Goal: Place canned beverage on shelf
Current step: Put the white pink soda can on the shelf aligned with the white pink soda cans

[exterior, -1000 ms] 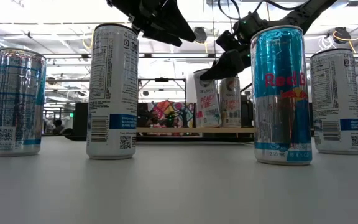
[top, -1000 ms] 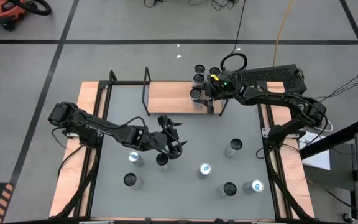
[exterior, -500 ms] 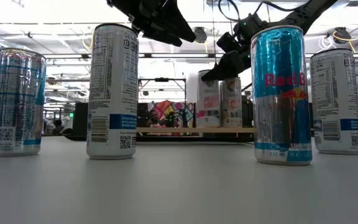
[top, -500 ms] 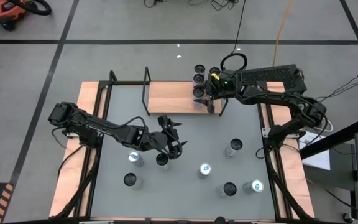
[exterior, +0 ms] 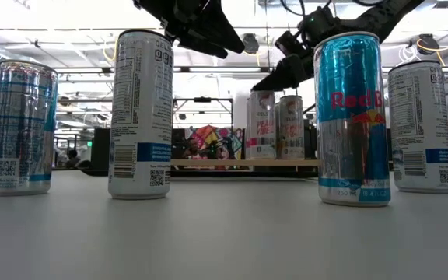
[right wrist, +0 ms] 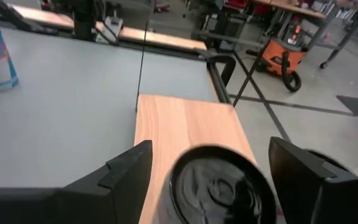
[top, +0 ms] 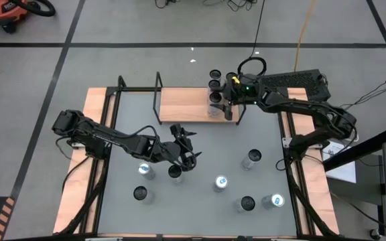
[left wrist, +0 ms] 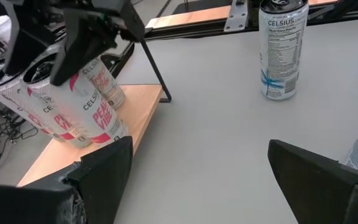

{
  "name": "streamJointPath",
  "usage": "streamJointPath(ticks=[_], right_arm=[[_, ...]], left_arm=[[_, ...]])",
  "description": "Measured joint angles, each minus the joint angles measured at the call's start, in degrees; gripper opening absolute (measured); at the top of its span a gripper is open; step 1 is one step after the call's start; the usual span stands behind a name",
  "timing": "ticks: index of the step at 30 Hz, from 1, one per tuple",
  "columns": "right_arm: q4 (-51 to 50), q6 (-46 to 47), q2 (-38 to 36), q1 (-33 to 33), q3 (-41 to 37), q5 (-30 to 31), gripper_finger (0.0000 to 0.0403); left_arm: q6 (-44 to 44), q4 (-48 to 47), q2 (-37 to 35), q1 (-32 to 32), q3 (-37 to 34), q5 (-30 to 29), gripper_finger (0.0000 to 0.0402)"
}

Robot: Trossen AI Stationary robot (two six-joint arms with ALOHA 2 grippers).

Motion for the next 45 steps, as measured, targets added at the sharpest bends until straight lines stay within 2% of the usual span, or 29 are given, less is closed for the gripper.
streamJointPath(ticks=[7, 10, 14, 17, 24, 32, 38, 45], right_arm=[[-0.07, 1.15, -2.93, 0.26, 0.0, -0.38, 0.0256], [-1.63, 2.13, -5.13, 1.19, 0.0, 4.36, 0.0256], [-9.69, 0.72, -9.2, 3.28, 0.0, 12.4, 0.0247], [-15.68, 2.06, -11.82, 4.59, 0.0, 15.43, 0.0228], [-25.83, 5.43, -13.7, 5.06, 0.0, 15.94, 0.0161], [-22.67, 5.53, -9.05, 5.67, -0.02, 15.75, 0.0087], [-21.44, 5.77, -6.07, 5.65, -0.02, 15.75, 0.0061], [-23.78, 8.31, -7.06, 5.65, -0.02, 15.66, 0.0057]], left_arm=[[-0.02, -0.21, 0.0, 0.0, 0.0, 0.0, 0.0368], [-0.09, -0.39, 0.0, 0.0, 0.0, 0.01, 0.0368], [-0.13, -0.92, 0.0, 0.0, -0.01, 0.0, 0.0368], [-0.13, -0.86, 0.0, 0.0, -0.02, 0.02, 0.0368], [-0.13, -0.81, 0.0, 0.0, -0.02, 0.02, 0.0368], [-0.16, -0.63, 0.0, 0.0, -0.02, 0.02, 0.0368], [-0.46, -0.65, 0.0, 0.0, -0.02, 0.02, 0.0368], [-0.52, -2.02, 0.0, 0.22, -0.02, 0.0, 0.0368]])
